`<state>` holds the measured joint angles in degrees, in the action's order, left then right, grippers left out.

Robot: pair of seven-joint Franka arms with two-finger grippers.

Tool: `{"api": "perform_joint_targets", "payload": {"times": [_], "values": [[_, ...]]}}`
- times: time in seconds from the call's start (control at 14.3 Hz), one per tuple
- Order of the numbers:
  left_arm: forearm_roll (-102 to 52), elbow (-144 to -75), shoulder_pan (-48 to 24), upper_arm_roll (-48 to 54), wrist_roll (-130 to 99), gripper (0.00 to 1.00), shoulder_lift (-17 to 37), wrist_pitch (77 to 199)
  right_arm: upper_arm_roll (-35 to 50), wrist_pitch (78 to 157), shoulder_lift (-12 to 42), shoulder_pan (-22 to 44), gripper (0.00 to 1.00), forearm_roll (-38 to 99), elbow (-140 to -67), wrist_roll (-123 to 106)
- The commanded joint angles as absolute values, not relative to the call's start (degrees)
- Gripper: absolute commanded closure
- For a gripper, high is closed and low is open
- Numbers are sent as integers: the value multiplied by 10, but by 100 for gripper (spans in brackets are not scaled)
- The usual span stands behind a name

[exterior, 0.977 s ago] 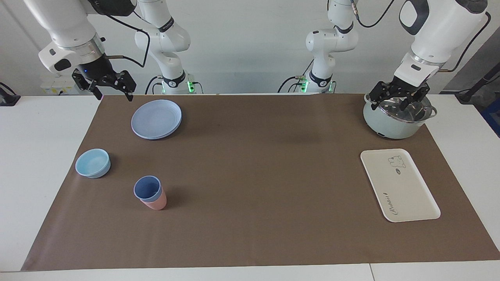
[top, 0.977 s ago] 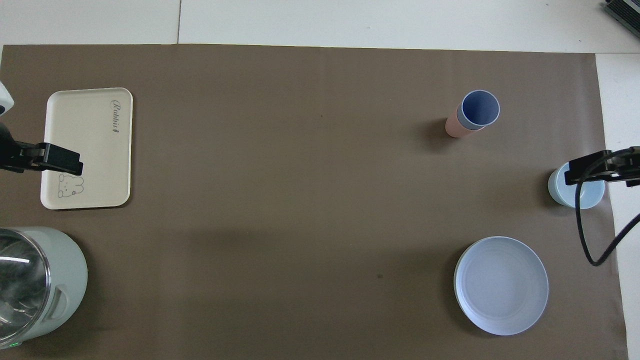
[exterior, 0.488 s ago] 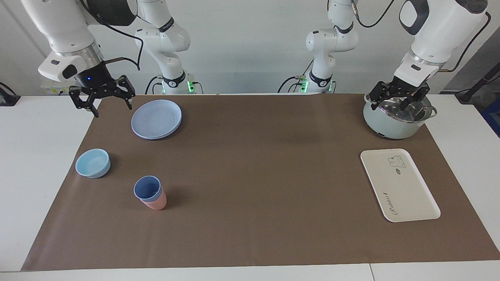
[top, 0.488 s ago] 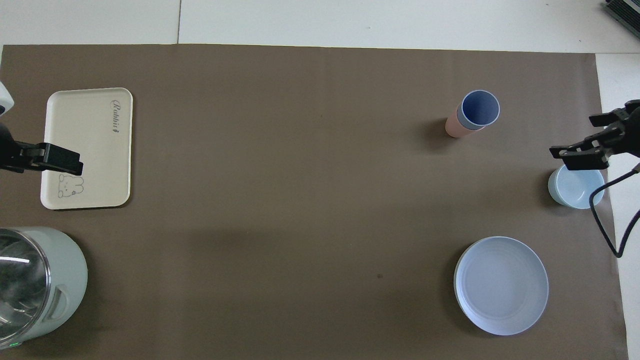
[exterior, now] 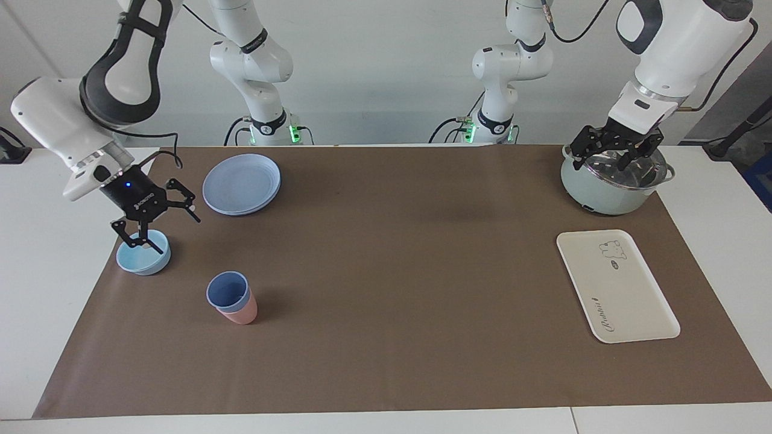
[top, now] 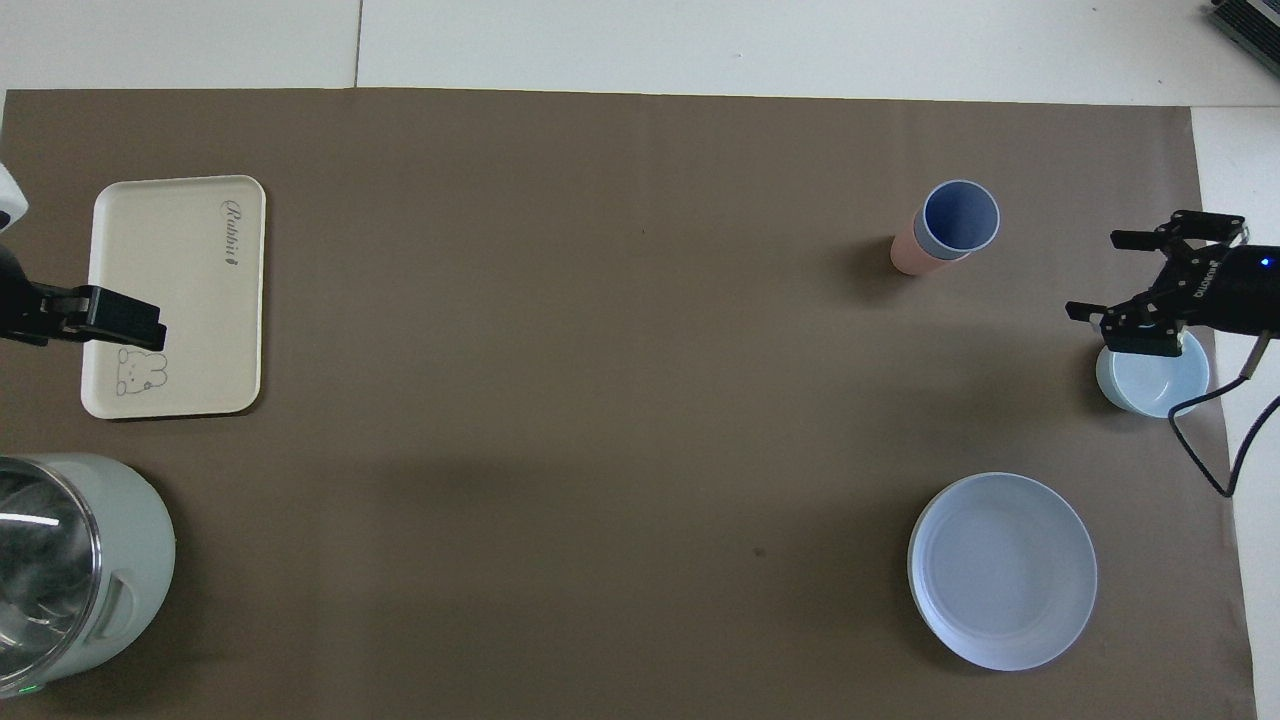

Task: Place cup on tray
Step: 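Move the right gripper toward the blue-and-pink cup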

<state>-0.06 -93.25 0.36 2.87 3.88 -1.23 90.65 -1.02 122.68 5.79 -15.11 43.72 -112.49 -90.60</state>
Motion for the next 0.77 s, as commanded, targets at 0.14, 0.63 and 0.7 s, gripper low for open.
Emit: {"api": "perform_joint_targets", "payload": {"times": [0.14, 0.63, 0.7], "values": [[-2, -940, 9, 32, 44, 0, -22, 904, -4, 1208, 115, -175, 0, 568, -1124, -1015], [-2, -940, 10, 32, 45, 0, -25, 900, -4, 1175, 223, -187, 0, 759, -1114, -1160], [-2, -940, 10, 32, 45, 0, -25, 900, -3, 1176, 236, -185, 0, 795, -1114, -1173]]}}
